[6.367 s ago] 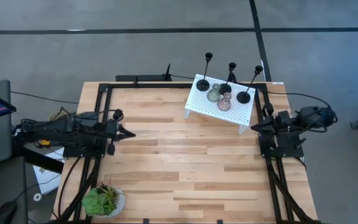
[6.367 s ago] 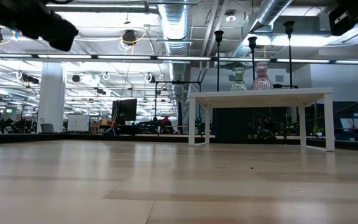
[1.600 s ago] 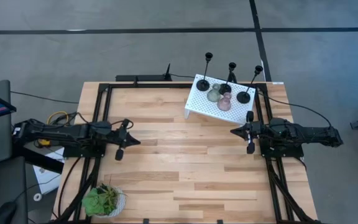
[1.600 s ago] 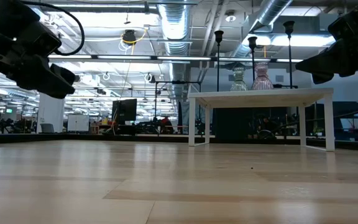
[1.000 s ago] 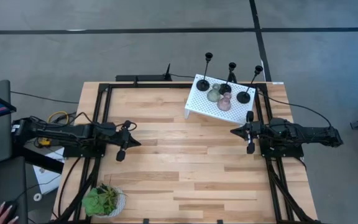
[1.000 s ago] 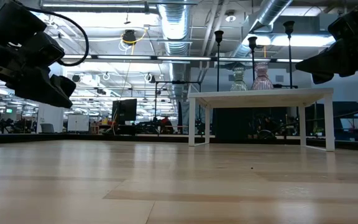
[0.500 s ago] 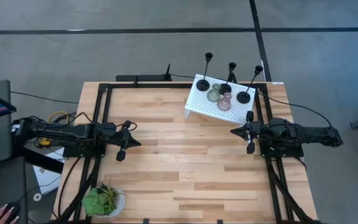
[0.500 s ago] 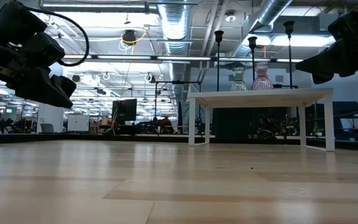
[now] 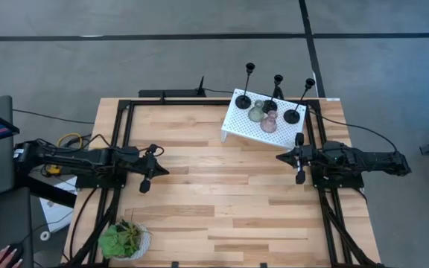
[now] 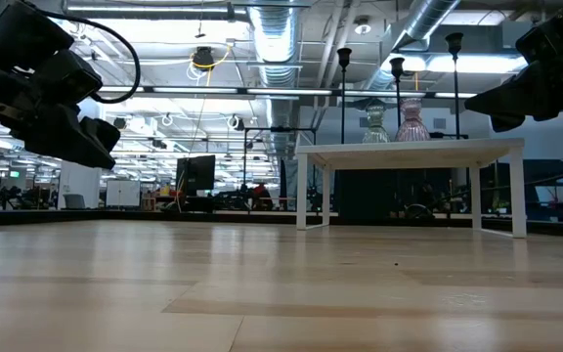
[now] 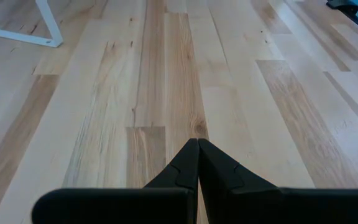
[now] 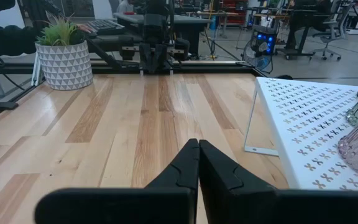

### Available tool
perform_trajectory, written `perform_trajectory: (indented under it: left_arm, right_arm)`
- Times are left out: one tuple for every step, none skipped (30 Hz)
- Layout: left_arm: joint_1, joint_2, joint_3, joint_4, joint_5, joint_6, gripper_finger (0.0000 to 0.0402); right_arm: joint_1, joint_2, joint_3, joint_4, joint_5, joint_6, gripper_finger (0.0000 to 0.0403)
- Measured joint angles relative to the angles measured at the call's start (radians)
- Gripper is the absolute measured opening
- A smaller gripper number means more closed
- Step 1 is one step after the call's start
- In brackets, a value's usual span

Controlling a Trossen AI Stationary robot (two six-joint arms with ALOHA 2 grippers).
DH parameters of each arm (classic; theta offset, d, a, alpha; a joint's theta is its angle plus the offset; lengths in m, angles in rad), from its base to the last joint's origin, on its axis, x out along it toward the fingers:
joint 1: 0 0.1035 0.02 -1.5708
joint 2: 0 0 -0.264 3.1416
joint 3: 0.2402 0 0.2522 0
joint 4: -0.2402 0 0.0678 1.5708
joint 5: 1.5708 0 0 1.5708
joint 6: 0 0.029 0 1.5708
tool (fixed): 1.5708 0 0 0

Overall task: Pick & Place candle stick holders
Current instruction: Return to Home Position

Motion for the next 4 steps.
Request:
perform_trajectory:
  left_arm:
    - [0.0, 0.0, 0.0, 0.0, 0.0, 0.0, 0.0008]
    - [0.0, 0.0, 0.0, 0.0, 0.0, 0.0, 0.0008]
    - [0.0, 0.0, 0.0, 0.0, 0.0, 0.0, 0.0008]
    - [0.0, 0.0, 0.0, 0.0, 0.0, 0.0, 0.0008]
  right_arm:
    - [0.0, 0.0, 0.0, 0.0, 0.0, 0.0, 0.0]
    - [0.0, 0.0, 0.0, 0.0, 0.0, 0.0, 0.0]
    - [0.0, 0.0, 0.0, 0.0, 0.0, 0.0, 0.0]
    - [0.0, 0.0, 0.0, 0.0, 0.0, 0.0, 0.0]
